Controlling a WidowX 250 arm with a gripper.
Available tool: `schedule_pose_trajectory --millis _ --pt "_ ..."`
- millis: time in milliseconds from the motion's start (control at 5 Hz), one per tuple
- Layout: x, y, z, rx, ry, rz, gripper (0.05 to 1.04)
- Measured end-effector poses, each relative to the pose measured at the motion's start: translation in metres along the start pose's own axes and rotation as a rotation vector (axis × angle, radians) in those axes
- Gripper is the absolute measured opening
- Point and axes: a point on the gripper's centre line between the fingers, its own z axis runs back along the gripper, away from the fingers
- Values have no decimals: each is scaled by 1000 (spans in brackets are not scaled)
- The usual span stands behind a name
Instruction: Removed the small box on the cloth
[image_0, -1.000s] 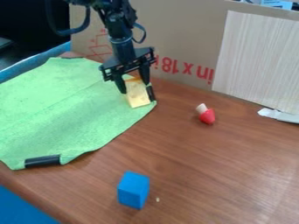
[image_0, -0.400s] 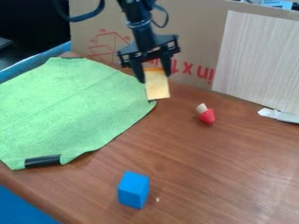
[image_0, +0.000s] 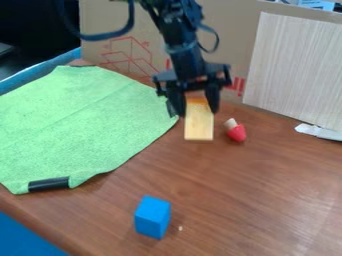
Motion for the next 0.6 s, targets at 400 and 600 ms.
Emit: schedule_pose_trajectory --millis 400,600 --pt "-49 1 -8 10 43 -103 737" --pt "-53 3 -10 2 62 -90 991"
